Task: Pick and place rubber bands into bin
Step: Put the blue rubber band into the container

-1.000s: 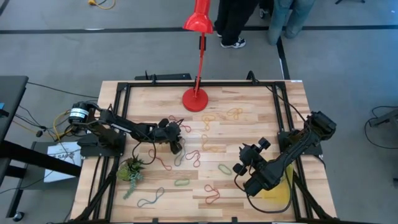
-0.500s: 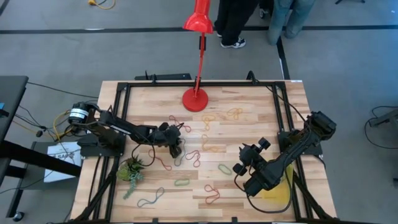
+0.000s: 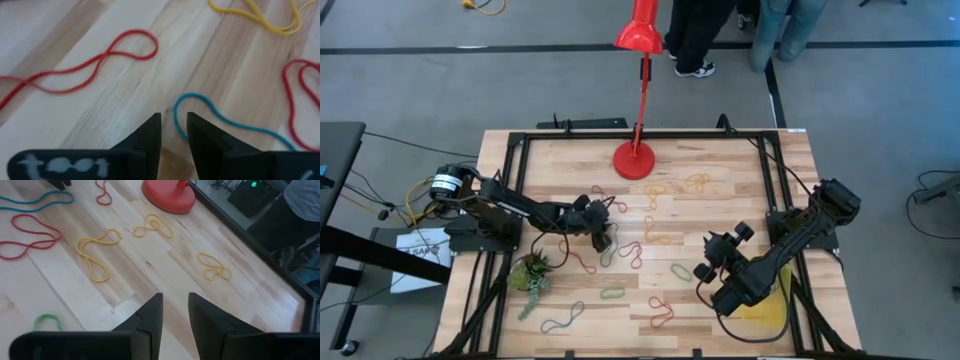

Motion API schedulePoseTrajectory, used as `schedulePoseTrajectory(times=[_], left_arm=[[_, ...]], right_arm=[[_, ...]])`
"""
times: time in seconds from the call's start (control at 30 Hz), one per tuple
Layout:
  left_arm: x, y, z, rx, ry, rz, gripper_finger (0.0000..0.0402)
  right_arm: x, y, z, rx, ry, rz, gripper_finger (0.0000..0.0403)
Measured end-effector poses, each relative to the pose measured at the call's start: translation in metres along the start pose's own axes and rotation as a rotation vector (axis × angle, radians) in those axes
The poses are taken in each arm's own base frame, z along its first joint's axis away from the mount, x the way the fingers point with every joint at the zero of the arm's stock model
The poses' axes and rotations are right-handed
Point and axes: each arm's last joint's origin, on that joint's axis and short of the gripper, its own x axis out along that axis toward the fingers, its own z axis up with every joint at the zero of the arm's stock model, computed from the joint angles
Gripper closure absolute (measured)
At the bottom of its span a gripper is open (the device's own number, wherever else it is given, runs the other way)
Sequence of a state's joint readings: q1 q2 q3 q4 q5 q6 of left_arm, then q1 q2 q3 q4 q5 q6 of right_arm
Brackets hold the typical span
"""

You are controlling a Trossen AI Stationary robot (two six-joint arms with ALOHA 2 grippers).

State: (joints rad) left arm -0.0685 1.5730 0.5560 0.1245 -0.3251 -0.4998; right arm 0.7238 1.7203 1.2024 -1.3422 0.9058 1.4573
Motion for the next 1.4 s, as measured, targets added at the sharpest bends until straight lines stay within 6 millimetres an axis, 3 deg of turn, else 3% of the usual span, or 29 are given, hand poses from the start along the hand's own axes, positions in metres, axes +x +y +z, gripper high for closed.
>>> schedulePoseTrajectory(times=[0.17,0.5,0.97,1.27,1.4], left_arm=[[0.001,0.003,-0.006,-0.004,0.012,0.008,0.0319],[0.000,0.000,0.000,-0.016,-0.045,-0.031,0.0319],[0.001,0.001,-0.001,-0.008,-0.040,-0.015,0.0319],[0.027,0.000,-0.015,0.007,-0.034,0.067,0.0319],[0.029,-0.001,-0.019,-0.020,-0.031,0.080,0.0336]], right_arm=[[0.000,0.008,0.001,-0.005,-0.010,0.056,0.0316],[0.005,0.026,0.013,-0.070,-0.079,0.162,0.0316],[0.022,0.025,0.024,-0.098,0.021,0.171,0.0316],[0.024,0.024,0.026,-0.093,0.028,0.167,0.0316],[0.024,0.024,0.026,-0.097,0.029,0.164,0.0316]])
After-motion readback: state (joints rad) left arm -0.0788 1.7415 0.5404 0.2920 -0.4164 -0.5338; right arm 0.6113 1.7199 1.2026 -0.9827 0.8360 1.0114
